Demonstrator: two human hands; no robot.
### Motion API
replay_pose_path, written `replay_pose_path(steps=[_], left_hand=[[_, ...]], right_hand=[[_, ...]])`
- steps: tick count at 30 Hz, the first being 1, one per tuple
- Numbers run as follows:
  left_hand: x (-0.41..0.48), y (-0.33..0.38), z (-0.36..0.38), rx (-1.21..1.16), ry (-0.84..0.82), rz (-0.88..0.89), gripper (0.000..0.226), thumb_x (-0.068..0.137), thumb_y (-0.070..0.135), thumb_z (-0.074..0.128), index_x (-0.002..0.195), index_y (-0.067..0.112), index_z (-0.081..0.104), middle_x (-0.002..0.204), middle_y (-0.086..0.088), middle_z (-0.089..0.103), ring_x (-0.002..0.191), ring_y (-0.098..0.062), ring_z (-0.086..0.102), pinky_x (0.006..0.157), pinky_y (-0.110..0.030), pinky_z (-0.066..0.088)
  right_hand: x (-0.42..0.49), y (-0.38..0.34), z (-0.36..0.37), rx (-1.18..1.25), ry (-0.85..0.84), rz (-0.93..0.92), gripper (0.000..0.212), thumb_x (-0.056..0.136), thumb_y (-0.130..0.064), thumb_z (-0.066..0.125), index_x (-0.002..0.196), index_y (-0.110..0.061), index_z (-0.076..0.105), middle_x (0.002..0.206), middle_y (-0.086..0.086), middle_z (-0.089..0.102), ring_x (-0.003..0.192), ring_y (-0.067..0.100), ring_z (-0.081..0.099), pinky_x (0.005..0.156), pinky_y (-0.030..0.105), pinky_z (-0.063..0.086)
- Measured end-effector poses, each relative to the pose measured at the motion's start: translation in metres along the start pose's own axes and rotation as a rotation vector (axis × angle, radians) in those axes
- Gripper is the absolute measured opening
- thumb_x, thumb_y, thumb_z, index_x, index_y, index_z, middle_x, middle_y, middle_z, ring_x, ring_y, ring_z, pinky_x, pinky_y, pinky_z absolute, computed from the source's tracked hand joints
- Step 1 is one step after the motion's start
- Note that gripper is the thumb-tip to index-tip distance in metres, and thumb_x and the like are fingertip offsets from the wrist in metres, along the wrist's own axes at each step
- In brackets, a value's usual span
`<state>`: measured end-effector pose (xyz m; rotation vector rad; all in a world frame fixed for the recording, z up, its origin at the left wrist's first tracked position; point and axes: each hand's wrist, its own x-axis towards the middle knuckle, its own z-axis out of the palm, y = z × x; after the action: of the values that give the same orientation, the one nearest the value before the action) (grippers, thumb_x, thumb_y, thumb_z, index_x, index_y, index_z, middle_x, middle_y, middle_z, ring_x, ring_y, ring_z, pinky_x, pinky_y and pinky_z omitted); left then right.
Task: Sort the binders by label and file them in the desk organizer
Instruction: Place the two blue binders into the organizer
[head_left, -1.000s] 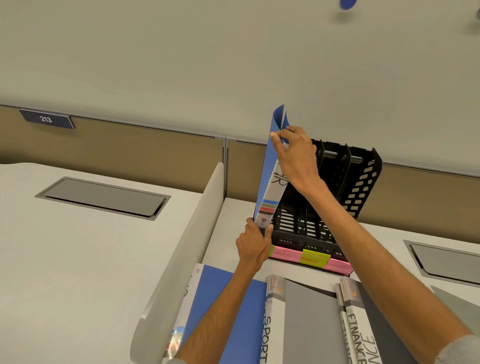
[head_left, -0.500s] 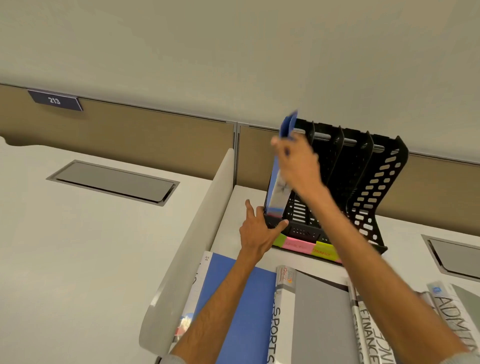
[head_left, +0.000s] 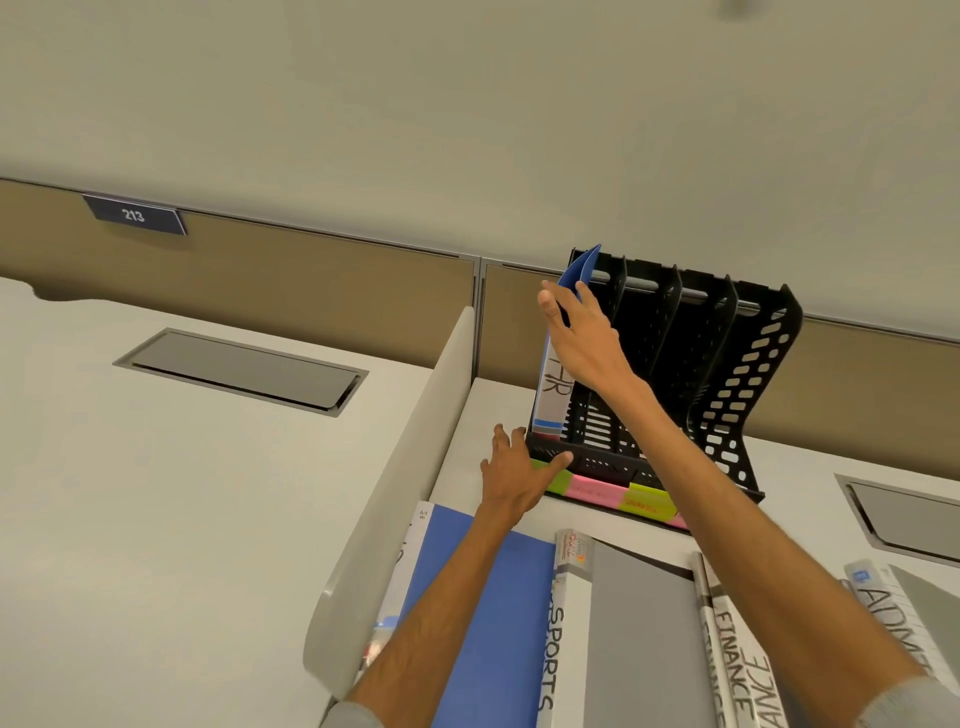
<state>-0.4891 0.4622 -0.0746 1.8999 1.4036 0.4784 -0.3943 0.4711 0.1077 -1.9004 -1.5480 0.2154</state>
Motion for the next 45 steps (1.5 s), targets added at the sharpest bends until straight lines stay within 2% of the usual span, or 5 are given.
replay_pose_path(steps=[8,19,25,34,45], left_hand=[[-0.054,-0.001,-0.028,0.017,0.055,0.051,0.064,0.098,0.039,0.048,0.149,0.008,0.025,0.150,-0.011,0.039,0.134,-0.028,0.043,0.108,-0.047,0.036],[-0.138,-0.037,-0.052,0.051,0.132,0.038,0.055,0.099,0.031,0.050,0.145,0.008,0.033,0.139,-0.014,0.051,0.120,-0.031,0.054,0.098,-0.043,0.044],[-0.184,-0.062,-0.051,-0.001,0.137,0.019,0.047,0.097,0.013,0.051,0.142,0.005,0.039,0.139,-0.016,0.050,0.123,-0.032,0.052,0.102,-0.042,0.042],[-0.238,-0.094,-0.041,0.120,0.177,-0.015,0.051,0.088,0.000,0.053,0.138,0.004,0.043,0.141,-0.014,0.045,0.125,-0.030,0.047,0.102,-0.037,0.041],[-0.276,-0.105,-0.029,0.424,0.321,-0.219,0.053,0.086,0.036,0.062,0.127,0.010,0.042,0.128,-0.008,0.046,0.120,-0.025,0.042,0.090,-0.040,0.044]], right_hand=[[-0.053,0.007,-0.005,0.352,0.194,0.069,0.060,0.102,-0.050,0.032,0.153,-0.021,0.023,0.150,0.008,0.041,0.122,0.023,0.052,0.094,0.038,0.047],[-0.167,0.038,0.063,0.252,0.030,0.155,0.035,0.103,-0.041,0.038,0.112,-0.014,0.058,0.102,0.008,0.068,0.080,0.012,0.056,0.066,0.021,0.041],[-0.218,0.045,0.096,0.223,-0.138,0.223,0.035,0.100,-0.033,0.046,0.122,-0.009,0.060,0.122,0.011,0.065,0.110,0.026,0.061,0.087,0.031,0.045],[-0.278,0.043,0.132,0.136,-0.372,0.168,0.041,0.096,-0.018,0.055,0.135,-0.005,0.051,0.138,0.011,0.055,0.125,0.027,0.052,0.106,0.040,0.042],[-0.313,0.044,0.142,0.074,-0.421,0.093,0.043,0.092,-0.016,0.060,0.132,-0.007,0.048,0.140,0.009,0.046,0.124,0.024,0.049,0.100,0.032,0.040]])
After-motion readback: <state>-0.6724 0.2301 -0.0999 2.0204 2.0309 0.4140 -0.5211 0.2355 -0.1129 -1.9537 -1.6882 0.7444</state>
